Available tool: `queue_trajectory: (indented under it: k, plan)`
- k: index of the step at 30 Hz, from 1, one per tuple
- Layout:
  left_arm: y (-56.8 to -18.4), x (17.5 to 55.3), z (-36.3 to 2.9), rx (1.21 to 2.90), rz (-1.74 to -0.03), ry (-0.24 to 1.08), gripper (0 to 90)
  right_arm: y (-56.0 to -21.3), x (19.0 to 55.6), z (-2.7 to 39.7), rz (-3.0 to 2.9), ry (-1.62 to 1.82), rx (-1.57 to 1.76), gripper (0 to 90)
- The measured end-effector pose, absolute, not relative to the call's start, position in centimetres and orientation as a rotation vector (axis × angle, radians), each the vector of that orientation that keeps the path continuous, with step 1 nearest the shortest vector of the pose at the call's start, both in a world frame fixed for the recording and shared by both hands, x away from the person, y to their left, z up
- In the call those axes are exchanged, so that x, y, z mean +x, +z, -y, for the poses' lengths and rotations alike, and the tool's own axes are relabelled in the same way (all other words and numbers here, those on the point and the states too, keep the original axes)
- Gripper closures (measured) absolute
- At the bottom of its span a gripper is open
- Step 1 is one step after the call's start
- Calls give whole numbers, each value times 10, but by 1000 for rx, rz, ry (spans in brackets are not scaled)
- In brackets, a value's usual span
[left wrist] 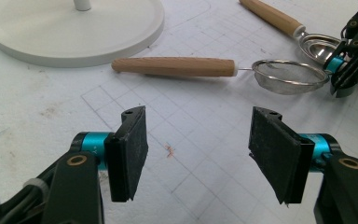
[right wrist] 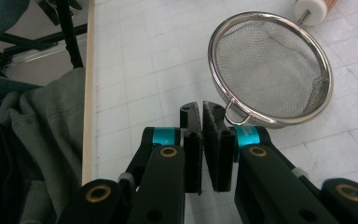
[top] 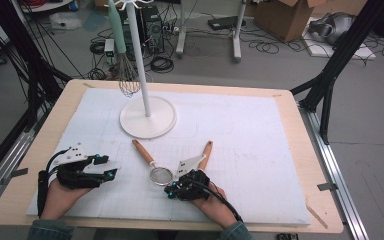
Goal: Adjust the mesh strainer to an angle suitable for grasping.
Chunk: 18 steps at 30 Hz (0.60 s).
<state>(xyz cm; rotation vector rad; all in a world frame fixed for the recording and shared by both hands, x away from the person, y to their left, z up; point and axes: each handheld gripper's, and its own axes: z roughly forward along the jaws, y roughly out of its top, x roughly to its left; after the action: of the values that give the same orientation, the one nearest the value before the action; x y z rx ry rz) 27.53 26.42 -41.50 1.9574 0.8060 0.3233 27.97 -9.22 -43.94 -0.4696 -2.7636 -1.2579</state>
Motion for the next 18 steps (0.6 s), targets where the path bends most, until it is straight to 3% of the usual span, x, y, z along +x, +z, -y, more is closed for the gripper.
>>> queue_trajectory:
  k: [18]
  plan:
    - [-414,276,-265,1950,-810,328,373,-435,295,100,2803,-1253,-553,872]
